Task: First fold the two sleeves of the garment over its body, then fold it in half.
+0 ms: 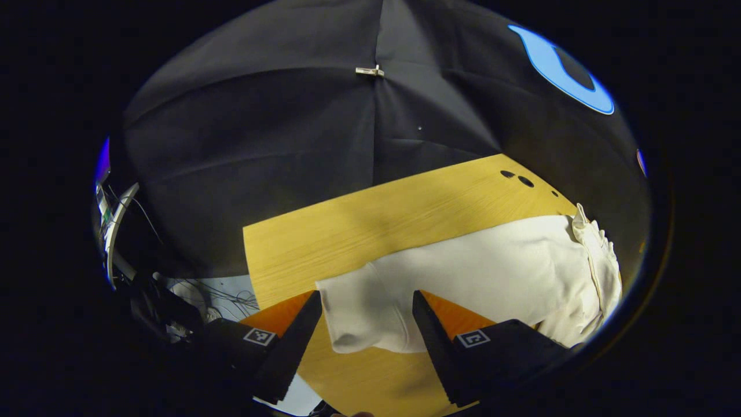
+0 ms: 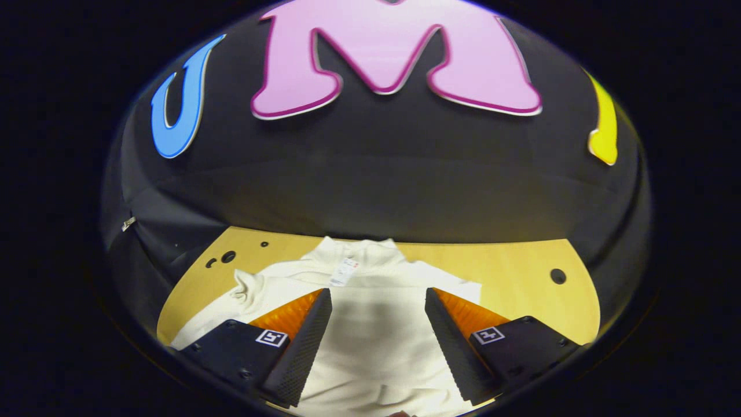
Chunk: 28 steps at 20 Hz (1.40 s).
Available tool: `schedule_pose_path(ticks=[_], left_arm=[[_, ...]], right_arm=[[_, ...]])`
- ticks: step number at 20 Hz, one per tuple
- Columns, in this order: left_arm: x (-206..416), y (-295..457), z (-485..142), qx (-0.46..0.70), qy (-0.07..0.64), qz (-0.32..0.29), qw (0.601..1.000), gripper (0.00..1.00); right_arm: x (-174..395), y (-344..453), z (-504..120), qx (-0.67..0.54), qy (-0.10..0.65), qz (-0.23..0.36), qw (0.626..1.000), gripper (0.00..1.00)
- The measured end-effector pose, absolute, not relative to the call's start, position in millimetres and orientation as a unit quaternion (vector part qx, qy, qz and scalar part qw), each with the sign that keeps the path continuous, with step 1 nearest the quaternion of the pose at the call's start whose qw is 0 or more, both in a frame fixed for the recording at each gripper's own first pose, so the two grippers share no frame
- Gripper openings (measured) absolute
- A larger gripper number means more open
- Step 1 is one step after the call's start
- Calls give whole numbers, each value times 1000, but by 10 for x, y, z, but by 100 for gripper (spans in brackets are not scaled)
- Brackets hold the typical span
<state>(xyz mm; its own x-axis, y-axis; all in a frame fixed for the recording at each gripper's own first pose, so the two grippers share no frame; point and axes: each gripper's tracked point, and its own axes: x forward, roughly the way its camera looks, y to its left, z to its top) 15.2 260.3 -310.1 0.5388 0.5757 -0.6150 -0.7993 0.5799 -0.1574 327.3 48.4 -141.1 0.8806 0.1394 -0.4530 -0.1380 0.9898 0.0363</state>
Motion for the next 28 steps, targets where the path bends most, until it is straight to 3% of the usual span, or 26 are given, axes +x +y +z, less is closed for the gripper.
schedule_pose_path(ticks=[4, 7, 8, 14, 16, 22, 28], left_arm=[[255, 2620, -3165, -174, 265, 412, 854, 100], [307, 2611, -3175, -163, 256, 411, 860, 96], [351, 2591, -3189, -160, 261, 399, 864, 89], [609, 2542, -3122, -158, 277, 343, 883, 22], [636, 2552, -3096, -176, 272, 345, 881, 9], [738, 2546, -2961, -239, 263, 326, 876, 6], [1091, 2496, -2409, -235, 220, 292, 901, 6]], right_arm=[[3054, -143, -1395, 15, 238, 27, 971, 99], [2852, -458, -1459, 19, 245, 2, 969, 99], [2782, -528, -1480, 20, 246, -4, 969, 99], [2472, -880, -1598, 27, 256, -28, 966, 99], [2413, -954, -1595, 30, 256, -32, 966, 99], [2283, -1123, -1527, 31, 246, -41, 968, 99], [2150, -1309, -1505, 25, 235, -50, 970, 99]])
